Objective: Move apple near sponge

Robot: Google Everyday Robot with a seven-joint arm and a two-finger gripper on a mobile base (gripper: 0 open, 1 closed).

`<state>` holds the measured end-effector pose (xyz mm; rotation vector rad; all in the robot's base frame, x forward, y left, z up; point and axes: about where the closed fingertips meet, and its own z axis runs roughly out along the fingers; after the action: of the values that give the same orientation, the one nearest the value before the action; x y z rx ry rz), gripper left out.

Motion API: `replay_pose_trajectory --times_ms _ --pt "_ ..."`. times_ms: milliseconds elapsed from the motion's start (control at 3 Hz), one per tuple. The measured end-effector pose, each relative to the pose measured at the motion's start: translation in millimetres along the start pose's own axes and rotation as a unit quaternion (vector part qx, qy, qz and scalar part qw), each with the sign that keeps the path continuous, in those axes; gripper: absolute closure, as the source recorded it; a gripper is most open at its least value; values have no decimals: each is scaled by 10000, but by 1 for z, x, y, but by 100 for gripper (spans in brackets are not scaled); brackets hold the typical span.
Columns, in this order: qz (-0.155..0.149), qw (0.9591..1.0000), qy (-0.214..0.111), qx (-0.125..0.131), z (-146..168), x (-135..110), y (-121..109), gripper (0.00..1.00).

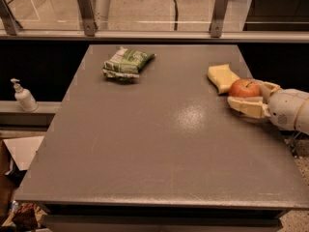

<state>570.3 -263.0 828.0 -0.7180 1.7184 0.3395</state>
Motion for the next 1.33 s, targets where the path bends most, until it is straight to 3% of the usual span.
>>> replay_pose_trajectory --times_ms 333,667,1333 --pt "1 10000 1 0 0 -1 0 83" --pt "33 10000 32 1 -2 2 -2 52" --pt "49 10000 48 0 -3 3 -3 5"
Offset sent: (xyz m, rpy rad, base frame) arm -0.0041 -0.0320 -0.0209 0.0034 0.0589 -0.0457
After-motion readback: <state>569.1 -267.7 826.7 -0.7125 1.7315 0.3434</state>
